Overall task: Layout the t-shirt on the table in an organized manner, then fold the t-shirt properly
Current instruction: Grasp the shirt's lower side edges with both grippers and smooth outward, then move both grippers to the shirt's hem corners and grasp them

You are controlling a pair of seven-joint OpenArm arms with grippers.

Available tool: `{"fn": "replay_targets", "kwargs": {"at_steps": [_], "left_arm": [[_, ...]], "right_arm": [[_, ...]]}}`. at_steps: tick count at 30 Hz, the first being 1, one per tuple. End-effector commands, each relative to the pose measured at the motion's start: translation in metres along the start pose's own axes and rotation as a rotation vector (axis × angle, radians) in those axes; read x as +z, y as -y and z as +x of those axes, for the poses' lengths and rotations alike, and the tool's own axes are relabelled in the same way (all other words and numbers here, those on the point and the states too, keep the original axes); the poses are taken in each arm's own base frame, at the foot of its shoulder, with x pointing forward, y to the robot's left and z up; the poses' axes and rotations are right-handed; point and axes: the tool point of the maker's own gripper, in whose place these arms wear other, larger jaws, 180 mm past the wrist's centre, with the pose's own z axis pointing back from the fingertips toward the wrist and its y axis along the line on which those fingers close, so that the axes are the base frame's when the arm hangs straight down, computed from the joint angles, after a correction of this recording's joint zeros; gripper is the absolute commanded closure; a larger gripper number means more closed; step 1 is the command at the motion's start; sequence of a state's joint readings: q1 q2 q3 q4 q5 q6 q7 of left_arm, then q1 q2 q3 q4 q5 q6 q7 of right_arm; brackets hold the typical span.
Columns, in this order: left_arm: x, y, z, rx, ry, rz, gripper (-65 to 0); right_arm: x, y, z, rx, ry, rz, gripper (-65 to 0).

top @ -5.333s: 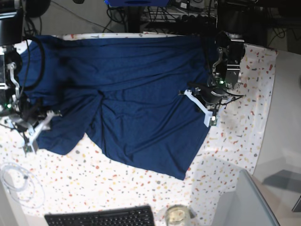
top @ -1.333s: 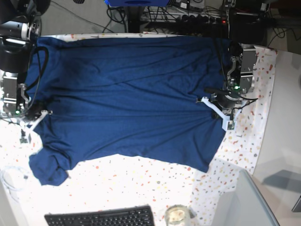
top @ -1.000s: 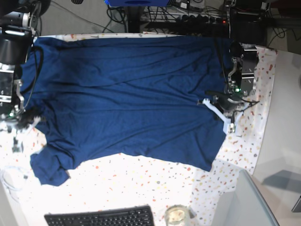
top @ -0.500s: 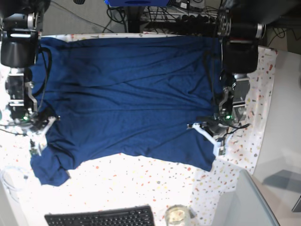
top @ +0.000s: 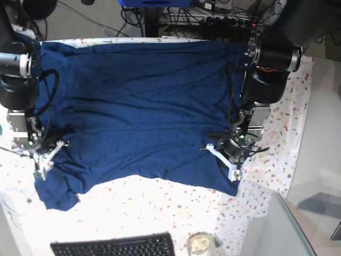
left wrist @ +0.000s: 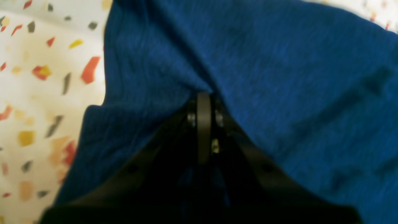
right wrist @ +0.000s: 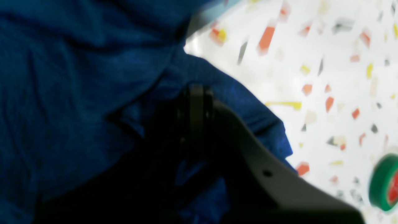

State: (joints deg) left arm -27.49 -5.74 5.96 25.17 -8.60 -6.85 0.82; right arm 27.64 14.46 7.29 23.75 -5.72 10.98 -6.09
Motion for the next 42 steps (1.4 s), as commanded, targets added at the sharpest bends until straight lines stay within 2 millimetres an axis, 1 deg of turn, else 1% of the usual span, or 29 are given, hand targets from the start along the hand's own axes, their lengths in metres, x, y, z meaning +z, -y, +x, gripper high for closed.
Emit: {"fn": "replay_targets", "kwargs": {"at_steps": [1, 3, 6, 7, 8, 10, 11, 12, 13, 15, 18, 19, 20, 22, 23, 24, 25, 26, 28, 29, 30, 32, 35, 36, 37, 38, 39, 40, 42], "left_arm": [[-0.005, 0.004, 0.008, -0.003, -0.027, -0.012, 0.0], [-0.009, 0.012, 0.016, 0.01, 0.0, -0.021, 0.0], [-0.011, 0.014, 0.033, 0.019, 0.053, -0.022, 0.0], [-0.012, 0.015, 0.036, 0.021, 0.061, -0.023, 0.0], [-0.013, 0.014, 0.047, 0.019, 0.079, -0.023, 0.0], [-0.014, 0.014, 0.061, 0.022, 0.101, -0.022, 0.0], [-0.014, 0.013, 0.065, 0.024, 0.108, -0.022, 0.0], [-0.015, 0.013, 0.074, 0.025, 0.122, -0.021, 0.0], [-0.015, 0.012, 0.085, 0.026, 0.139, -0.021, 0.0], [-0.015, 0.012, 0.101, 0.026, 0.168, -0.022, 0.0], [-0.005, 0.019, 0.133, 0.009, 0.265, -0.039, 0.0], [-0.001, 0.02, 0.133, 0.001, 0.282, -0.044, 0.0], [0.007, 0.022, 0.137, -0.01, 0.304, -0.051, 0.0], [0.025, 0.011, 0.135, 0.002, 0.315, -0.032, 0.0], [0.037, 0.002, 0.127, 0.031, 0.315, -0.013, 0.0], [0.053, -0.011, 0.126, 0.065, 0.33, 0.014, 0.0], [0.068, -0.024, 0.115, 0.091, 0.326, 0.045, 0.0], [0.083, -0.036, 0.109, 0.107, 0.331, 0.073, 0.0], [0.116, -0.05, 0.09, 0.119, 0.325, 0.12, 0.0], [0.132, -0.056, 0.08, 0.118, 0.321, 0.142, 0.0], [0.147, -0.061, 0.066, 0.111, 0.301, 0.163, 0.0], [0.17, -0.066, 0.044, 0.121, 0.276, 0.179, 0.0], [0.198, -0.065, 0.004, 0.229, 0.217, 0.111, 0.0], [0.208, -0.07, -0.008, 0.276, 0.198, 0.096, 0.0], [0.218, -0.079, -0.022, 0.331, 0.176, 0.094, 0.0], [0.226, -0.087, -0.034, 0.385, 0.162, 0.098, 0.0], [0.236, -0.094, -0.046, 0.437, 0.144, 0.111, 0.0], [0.246, -0.101, -0.061, 0.47, 0.12, 0.129, -3.1], [0.263, -0.11, -0.083, 0.51, 0.084, 0.161, -23.9]], "right_arm": [[0.0, 0.021, 0.005, -0.01, -0.005, -0.051, -0.5], [0.0, 0.045, 0.009, -0.03, 0.056, -0.127, -0.6], [0.007, 0.074, 0.022, -0.027, 0.156, -0.218, -0.8], [0.009, 0.081, 0.026, -0.023, 0.175, -0.233, -0.8], [0.011, 0.086, 0.027, -0.02, 0.184, -0.241, -0.8], [0.014, 0.096, 0.04, -0.021, 0.207, -0.258, -0.8], [0.015, 0.099, 0.041, -0.02, 0.209, -0.263, -0.8], [0.016, 0.101, 0.045, -0.019, 0.223, -0.267, -0.6], [0.018, 0.101, 0.055, -0.016, 0.261, -0.269, -0.3], [0.027, 0.103, 0.085, -0.001, 0.373, -0.276, -0.2], [0.046, 0.106, 0.114, 0.043, 0.488, -0.294, -0.2], [0.052, 0.105, 0.116, 0.06, 0.499, -0.298, -0.2], [0.061, 0.104, 0.121, 0.078, 0.505, -0.306, -0.2], [0.08, 0.104, 0.115, 0.083, 0.475, -0.329, -0.2], [0.095, 0.11, 0.111, 0.055, 0.461, -0.354, -0.2], [0.11, 0.109, 0.106, 0.01, 0.451, -0.37, -0.2], [0.124, 0.11, 0.1, -0.037, 0.448, -0.385, -0.6], [0.139, 0.113, 0.094, -0.091, 0.448, -0.406, -0.8], [0.163, 0.109, 0.077, -0.165, 0.434, -0.401, -0.9], [0.17, 0.102, 0.067, -0.178, 0.412, -0.374, -0.9], [0.172, 0.09, 0.058, -0.174, 0.387, -0.326, -0.9], [0.175, 0.069, 0.042, -0.152, 0.339, -0.242, -0.9], [0.179, 0.054, 0.01, -0.135, 0.214, -0.165, -1.1], [0.181, 0.054, -0.004, -0.14, 0.162, -0.155, -2.6], [0.182, 0.052, -0.016, -0.138, 0.106, -0.143, -6.0], [0.183, 0.05, -0.026, -0.131, 0.061, -0.132, -10.8], [0.186, 0.05, -0.036, -0.12, 0.014, -0.124, -17.4], [0.189, 0.054, -0.047, -0.131, -0.03, -0.135, -24.6], [0.193, 0.053, -0.063, -0.175, -0.078, -0.137, -40.2]]}}
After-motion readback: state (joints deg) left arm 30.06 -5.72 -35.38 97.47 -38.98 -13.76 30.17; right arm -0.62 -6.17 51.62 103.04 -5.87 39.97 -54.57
